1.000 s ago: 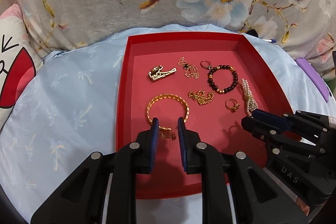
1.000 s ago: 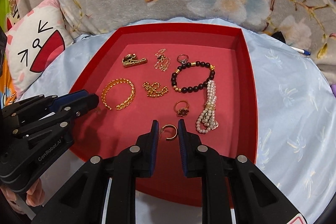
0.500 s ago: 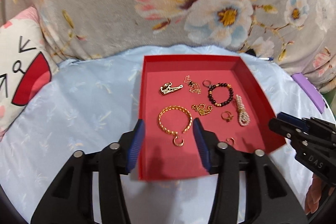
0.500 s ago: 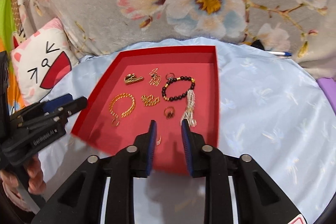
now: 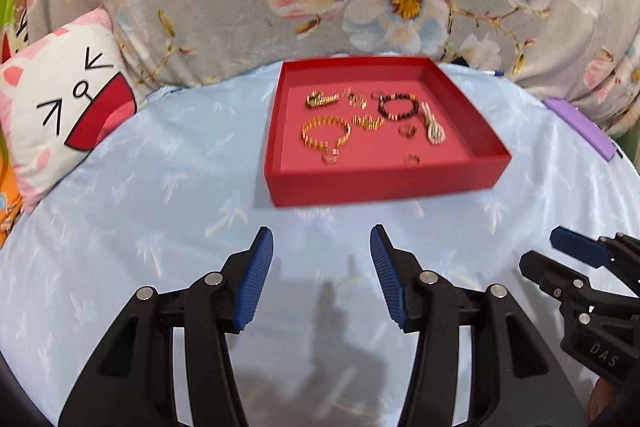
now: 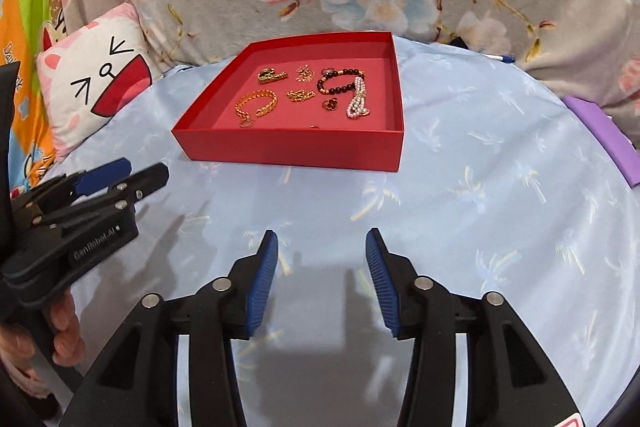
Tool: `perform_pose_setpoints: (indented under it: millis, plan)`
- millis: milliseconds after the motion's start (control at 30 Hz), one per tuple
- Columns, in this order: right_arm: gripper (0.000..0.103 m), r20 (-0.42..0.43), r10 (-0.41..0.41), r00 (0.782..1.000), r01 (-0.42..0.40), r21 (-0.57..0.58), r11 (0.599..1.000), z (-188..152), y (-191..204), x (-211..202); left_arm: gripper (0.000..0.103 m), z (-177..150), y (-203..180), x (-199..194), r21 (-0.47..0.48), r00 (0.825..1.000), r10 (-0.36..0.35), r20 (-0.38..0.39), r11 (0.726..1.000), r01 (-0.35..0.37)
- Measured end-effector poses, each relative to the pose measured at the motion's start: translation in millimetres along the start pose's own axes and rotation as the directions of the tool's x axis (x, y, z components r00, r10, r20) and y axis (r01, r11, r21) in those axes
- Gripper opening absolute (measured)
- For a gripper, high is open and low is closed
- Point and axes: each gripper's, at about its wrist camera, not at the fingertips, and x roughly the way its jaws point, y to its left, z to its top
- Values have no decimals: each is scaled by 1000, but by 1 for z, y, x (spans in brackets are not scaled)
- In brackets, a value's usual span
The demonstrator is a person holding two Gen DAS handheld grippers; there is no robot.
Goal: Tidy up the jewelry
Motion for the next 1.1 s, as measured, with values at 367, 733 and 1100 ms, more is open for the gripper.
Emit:
perform_pose_setpoints:
  millis: [367, 733, 1100]
  plan:
    - [69, 121, -82, 989, 84, -12, 996, -5, 11, 0, 79, -13, -12, 4, 1, 995, 72, 70, 997, -72]
    - [70, 105, -101, 989, 101, 7, 995, -6, 5, 10, 84, -12, -17, 5, 14, 992, 100, 75, 995, -101]
    - [70, 112, -108, 988, 108, 4, 994, -7, 5, 10, 84, -13, -20, 0, 22, 984, 141, 107, 989, -144]
